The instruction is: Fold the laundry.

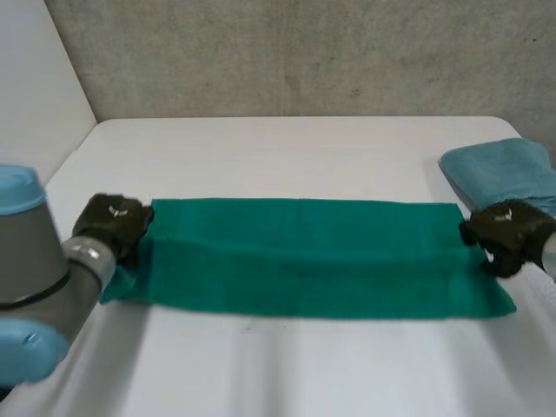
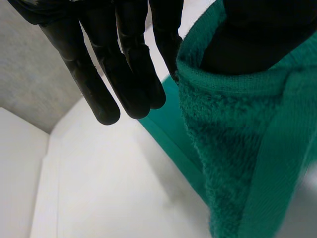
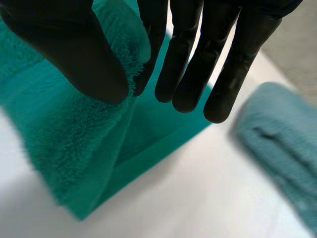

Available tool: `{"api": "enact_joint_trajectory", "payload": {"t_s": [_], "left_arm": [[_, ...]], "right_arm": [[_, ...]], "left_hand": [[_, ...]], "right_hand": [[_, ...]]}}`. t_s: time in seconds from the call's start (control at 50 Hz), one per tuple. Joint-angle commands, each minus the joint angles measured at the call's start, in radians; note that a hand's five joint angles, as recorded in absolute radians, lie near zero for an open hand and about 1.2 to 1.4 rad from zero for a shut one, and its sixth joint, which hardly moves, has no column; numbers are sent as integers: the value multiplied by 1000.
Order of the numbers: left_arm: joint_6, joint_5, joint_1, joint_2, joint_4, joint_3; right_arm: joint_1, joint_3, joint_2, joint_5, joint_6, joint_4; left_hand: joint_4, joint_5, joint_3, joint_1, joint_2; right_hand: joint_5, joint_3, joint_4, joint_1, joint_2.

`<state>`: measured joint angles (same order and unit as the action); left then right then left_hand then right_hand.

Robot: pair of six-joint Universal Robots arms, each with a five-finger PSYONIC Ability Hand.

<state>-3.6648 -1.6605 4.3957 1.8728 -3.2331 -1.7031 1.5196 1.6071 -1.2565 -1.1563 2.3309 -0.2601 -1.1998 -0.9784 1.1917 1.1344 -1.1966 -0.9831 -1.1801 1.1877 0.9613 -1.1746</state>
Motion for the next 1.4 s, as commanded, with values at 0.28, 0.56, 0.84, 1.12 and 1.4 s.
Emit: {"api": "enact_joint_trajectory", "payload": {"t_s": [0.28,0.56,0.84,1.12,1.4], "left_arm": [[-126,4,-12,584,-99,635],[-124,5,-28,683,-99,763],[-123,4,-56,612,-93,651],[-120,5,-44,575,-93,609],[-120,8,-42,555,-93,603]], "right_arm": [[192,-427,420,-292,54,286],[202,-585,531,-327,102,276],[186,-848,618,-16,461,-122],[197,-923,717,40,493,-143],[200,-946,743,52,504,-146]], "left_hand": [[-196,-243,205,262,-200],[-196,-243,205,262,-200],[-196,-243,205,262,-200],[-196,-243,205,262,-200],[-196,-243,205,262,-200]], "right_hand": [[-239,-216,209,435,-222],[298,321,-329,-102,316],[844,866,-874,-647,861],[782,805,-812,-586,799],[533,555,-563,-336,550]]}}
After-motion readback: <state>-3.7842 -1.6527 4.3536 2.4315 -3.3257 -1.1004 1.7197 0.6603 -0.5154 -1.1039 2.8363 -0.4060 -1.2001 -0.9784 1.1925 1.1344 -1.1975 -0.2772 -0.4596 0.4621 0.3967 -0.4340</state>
